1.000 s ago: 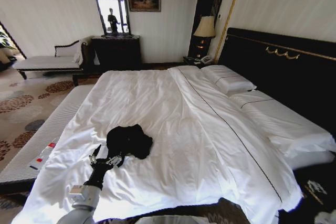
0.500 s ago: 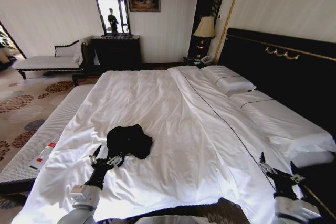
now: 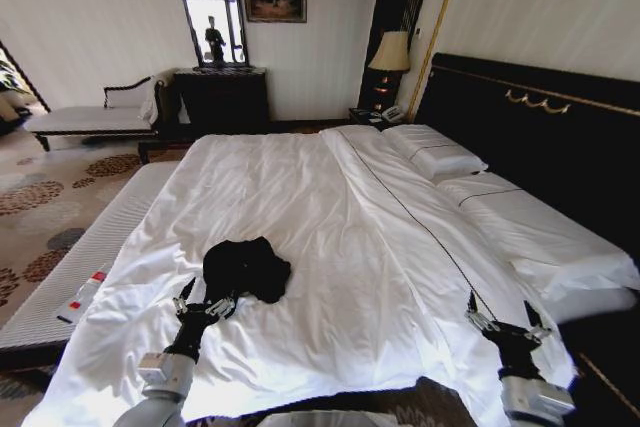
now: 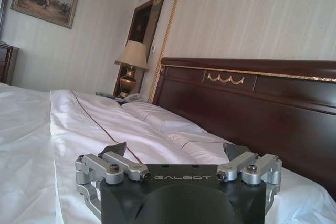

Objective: Fold the clothes on the bed.

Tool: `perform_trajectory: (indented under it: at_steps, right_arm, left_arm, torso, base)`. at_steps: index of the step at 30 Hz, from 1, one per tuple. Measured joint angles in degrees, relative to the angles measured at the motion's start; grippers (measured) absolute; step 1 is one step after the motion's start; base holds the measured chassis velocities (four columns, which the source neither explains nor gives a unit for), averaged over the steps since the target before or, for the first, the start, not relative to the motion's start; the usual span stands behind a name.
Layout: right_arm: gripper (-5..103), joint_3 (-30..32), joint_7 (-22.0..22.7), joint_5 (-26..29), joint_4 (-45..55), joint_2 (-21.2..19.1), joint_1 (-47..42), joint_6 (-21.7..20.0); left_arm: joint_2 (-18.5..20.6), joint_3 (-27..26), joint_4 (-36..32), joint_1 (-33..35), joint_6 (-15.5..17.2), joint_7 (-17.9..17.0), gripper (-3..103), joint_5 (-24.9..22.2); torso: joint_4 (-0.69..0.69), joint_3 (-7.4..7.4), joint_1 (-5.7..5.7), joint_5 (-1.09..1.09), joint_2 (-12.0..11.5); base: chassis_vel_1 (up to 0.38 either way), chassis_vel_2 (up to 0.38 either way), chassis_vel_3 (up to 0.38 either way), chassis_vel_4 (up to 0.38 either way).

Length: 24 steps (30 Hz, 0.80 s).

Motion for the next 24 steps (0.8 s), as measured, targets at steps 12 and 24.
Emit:
perform_trajectory:
  at_steps: [12, 24]
  right_arm:
    - [100, -0.64, 0.22, -1.16, -0.21, 0.34, -0.3, 0.18]
    - [100, -1.45, 0.3, -1.54, -0.41, 0.72, -0.49, 1.01]
  left_arm:
    - [0.19, -0.06, 0.05, -0.19, -0.02, 0.14, 100, -0.13]
    - [0.13, -0.1, 0.12, -0.16, -0.06, 0.41, 100, -0.44]
  torso:
    - [0.0, 0.0, 0.0, -0.02, 0.0]
    - [0.0, 0.0, 0.0, 0.0, 0.0]
  base:
    - [0.119, 0.119, -0.112, -0.125]
    - [0.122, 0.125, -0.121, -0.126]
